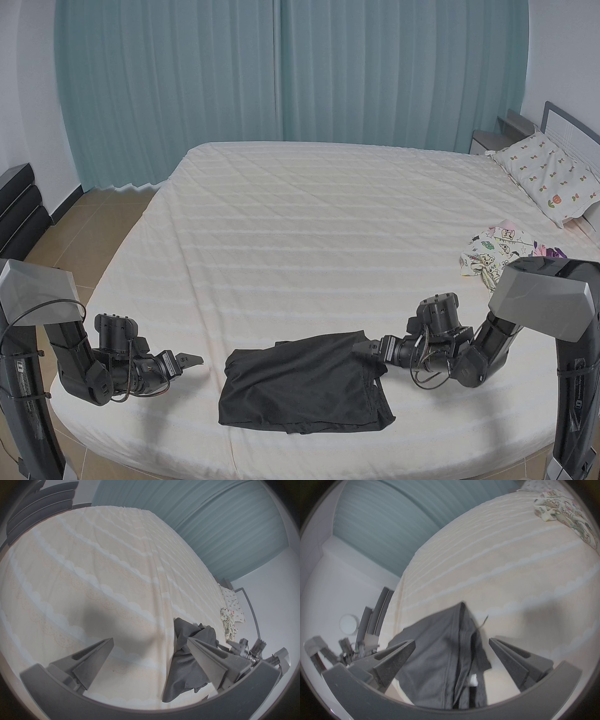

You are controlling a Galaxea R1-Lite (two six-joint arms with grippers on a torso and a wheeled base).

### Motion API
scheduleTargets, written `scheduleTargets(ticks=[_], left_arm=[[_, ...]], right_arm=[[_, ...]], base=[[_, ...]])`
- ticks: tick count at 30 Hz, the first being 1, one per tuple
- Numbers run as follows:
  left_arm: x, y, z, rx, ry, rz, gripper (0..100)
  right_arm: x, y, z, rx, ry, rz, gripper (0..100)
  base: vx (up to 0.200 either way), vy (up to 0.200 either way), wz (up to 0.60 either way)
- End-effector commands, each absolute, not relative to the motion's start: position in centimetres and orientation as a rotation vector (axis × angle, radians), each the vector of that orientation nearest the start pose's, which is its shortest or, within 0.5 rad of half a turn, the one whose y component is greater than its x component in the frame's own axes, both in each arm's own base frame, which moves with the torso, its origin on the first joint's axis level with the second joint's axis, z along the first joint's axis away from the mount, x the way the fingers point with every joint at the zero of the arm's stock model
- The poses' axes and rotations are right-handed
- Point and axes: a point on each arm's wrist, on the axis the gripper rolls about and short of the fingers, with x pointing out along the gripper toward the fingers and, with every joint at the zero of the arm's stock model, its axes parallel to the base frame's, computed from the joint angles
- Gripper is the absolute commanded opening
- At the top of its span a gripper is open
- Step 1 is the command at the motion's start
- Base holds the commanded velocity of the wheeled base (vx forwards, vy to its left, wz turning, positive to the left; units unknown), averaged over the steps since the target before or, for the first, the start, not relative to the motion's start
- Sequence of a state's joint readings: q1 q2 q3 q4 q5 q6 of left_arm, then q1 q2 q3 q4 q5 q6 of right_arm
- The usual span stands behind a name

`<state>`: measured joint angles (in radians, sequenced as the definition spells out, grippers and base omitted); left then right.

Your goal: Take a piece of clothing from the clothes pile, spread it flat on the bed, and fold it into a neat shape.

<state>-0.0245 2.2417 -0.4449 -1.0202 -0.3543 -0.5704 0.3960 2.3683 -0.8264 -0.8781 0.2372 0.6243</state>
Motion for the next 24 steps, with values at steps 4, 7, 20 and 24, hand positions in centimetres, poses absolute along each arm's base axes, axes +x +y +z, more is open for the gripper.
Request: scheduleTargets(ticks=[4,7,20,24], left_arm=[[29.2,-1.5,-2.4,-0.664,0.859,-0.13,100],[29.2,-1.5,-2.4,-0.664,0.861,-0.129,100],[29.3,-1.5,-2.3,-0.663,0.855,-0.131,100],[29.3,-1.5,-2.3,-0.663,0.856,-0.131,100]], right_arm=[[28.0,16.1,-2.4,0.433,0.885,0.546,100],[27.5,16.4,-2.5,0.418,0.897,0.559,100],[26.3,16.7,-3.1,0.356,0.931,0.588,100],[25.9,16.6,-3.3,0.33,0.94,0.599,100]], base=[[0.0,0.0,0.0],[0.0,0.0,0.0],[0.0,0.0,0.0],[0.0,0.0,0.0]])
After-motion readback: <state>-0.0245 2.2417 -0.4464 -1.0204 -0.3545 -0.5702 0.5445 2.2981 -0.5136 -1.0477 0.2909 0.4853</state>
